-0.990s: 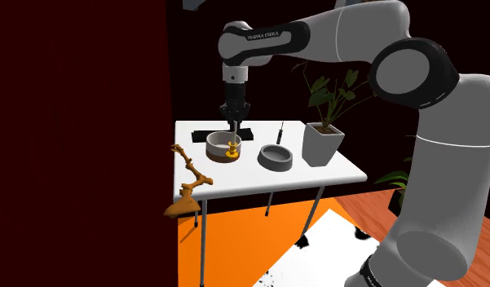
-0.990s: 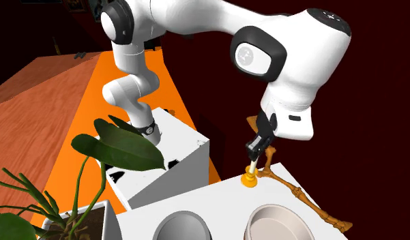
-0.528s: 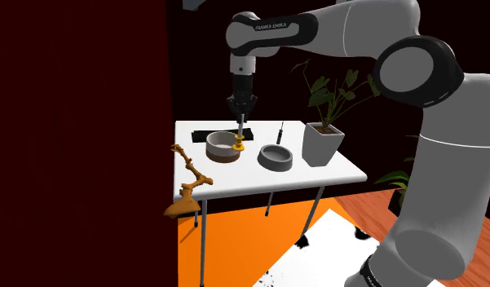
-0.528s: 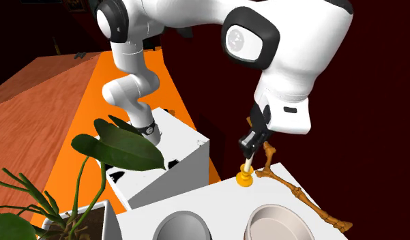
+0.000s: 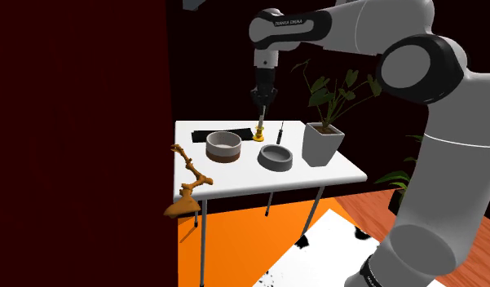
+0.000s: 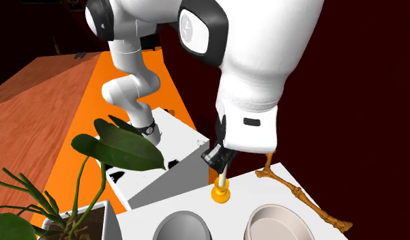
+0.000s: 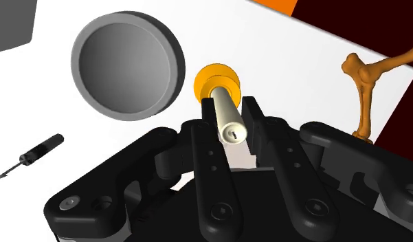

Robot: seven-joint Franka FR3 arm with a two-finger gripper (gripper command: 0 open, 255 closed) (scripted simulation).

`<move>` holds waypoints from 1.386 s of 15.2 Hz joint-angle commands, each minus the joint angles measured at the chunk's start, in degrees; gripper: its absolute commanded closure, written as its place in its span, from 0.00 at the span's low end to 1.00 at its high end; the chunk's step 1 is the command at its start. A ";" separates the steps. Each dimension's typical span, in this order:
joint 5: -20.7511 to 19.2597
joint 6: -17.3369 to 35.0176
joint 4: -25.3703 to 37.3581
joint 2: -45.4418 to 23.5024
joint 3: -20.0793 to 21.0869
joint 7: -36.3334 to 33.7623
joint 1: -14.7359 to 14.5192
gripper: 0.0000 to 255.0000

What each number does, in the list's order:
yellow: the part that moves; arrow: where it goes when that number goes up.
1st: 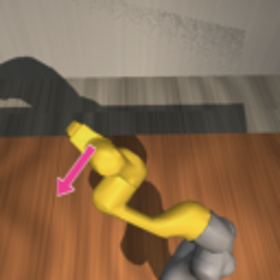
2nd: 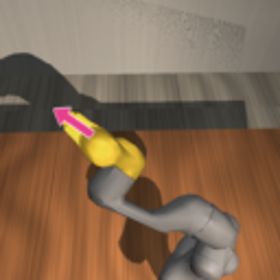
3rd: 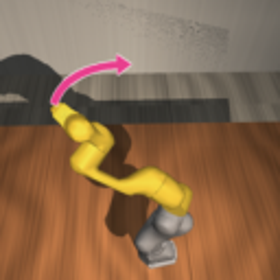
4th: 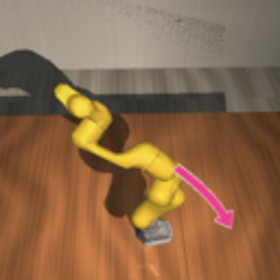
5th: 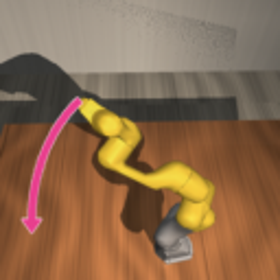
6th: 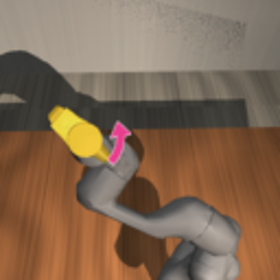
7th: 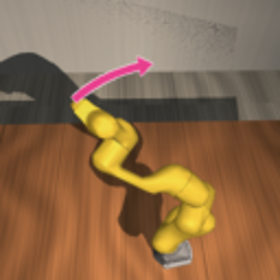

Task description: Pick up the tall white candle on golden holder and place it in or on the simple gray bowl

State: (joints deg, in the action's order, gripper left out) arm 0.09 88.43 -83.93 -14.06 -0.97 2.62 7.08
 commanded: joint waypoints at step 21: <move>-0.80 5.20 -4.19 -0.87 -4.79 12.36 7.66 1.00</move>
State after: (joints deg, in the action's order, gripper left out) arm -0.70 92.83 -87.12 -15.15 -5.78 15.05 14.78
